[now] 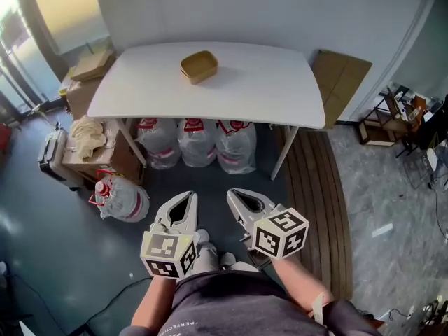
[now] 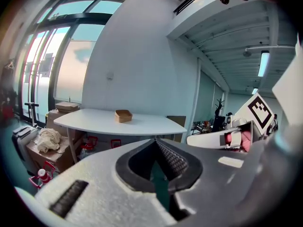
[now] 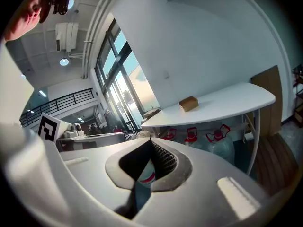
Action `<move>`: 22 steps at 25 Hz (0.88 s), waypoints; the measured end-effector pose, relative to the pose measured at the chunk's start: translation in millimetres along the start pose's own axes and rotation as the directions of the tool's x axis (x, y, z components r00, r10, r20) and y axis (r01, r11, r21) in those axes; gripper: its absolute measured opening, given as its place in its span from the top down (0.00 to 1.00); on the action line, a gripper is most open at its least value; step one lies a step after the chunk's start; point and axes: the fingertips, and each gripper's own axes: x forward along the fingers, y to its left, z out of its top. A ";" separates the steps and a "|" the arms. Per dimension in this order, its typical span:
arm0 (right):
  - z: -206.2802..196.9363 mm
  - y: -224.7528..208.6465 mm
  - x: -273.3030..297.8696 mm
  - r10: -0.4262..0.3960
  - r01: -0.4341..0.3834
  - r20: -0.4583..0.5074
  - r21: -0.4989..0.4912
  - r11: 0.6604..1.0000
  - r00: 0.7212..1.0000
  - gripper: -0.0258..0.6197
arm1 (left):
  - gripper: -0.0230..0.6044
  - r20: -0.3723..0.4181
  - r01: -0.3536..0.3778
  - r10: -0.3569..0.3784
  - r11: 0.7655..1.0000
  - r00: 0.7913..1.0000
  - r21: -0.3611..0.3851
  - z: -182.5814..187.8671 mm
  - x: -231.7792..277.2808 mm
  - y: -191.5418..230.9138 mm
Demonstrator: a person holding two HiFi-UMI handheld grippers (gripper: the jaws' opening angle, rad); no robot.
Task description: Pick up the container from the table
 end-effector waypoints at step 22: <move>56.6 -25.3 109.2 -0.040 0.040 0.012 -0.006 0.999 0.999 0.96 | 0.97 0.016 0.052 -0.053 0.999 0.998 0.008 48.7 75.5 87.6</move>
